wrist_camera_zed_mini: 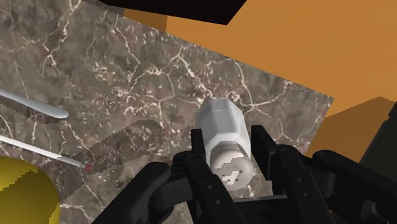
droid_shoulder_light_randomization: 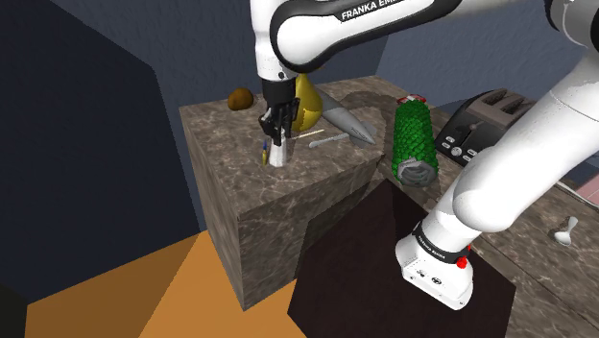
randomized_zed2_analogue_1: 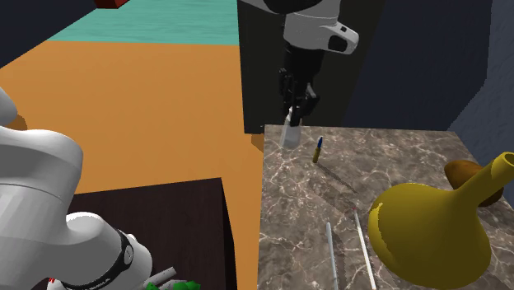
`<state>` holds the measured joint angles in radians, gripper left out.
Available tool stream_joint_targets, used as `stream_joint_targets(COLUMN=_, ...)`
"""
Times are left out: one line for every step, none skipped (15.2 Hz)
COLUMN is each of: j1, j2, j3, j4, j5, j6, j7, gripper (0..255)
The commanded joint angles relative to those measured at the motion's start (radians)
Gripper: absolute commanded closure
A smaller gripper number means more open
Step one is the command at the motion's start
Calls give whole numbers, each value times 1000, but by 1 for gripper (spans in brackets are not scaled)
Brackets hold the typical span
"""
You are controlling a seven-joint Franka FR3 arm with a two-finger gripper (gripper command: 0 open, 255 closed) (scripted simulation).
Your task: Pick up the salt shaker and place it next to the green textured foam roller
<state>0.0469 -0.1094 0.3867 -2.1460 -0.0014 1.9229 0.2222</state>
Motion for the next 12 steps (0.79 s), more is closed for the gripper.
stream_joint_targets(j1=0, j2=-10, j3=-1, j4=17, j5=4, j6=-27, j7=-3, gripper=255)
stream_joint_targets(j1=0, j2=-14, j3=-1, j4=26, j5=5, j6=-40, j7=-4, gripper=255)
stream_joint_targets(j1=0, j2=-18, j3=-2, j4=36, j5=7, j6=-53, j7=-6, gripper=255)
stream_joint_targets(j1=0, j2=-22, j3=-3, j4=46, j5=8, j6=-67, j7=-7, gripper=255)
stream_joint_targets(j1=0, j2=-25, j3=-4, j4=56, j5=9, j6=-80, j7=-9, gripper=255)
stream_joint_targets(j1=0, j2=-28, j3=-4, j4=67, j5=10, j6=-93, j7=-10, gripper=255)
stream_joint_targets(j1=-1, j2=-31, j3=-5, j4=78, j5=10, j6=-107, j7=-11, gripper=255)
stream_joint_targets(j1=-1, j2=-33, j3=-5, j4=89, j5=11, j6=-120, j7=-12, gripper=255)
stream_joint_targets(j1=-1, j2=-36, j3=-6, j4=100, j5=12, j6=-133, j7=-13, gripper=255)
stream_joint_targets(j1=-1, j2=-38, j3=-7, j4=111, j5=12, j6=-147, j7=-14, gripper=255)
stream_joint_targets(j1=-1, j2=-40, j3=-7, j4=123, j5=13, j6=-160, j7=-15, gripper=255)
stream_joint_targets(j1=-2, j2=-42, j3=-8, j4=135, j5=13, j6=-173, j7=-16, gripper=255)
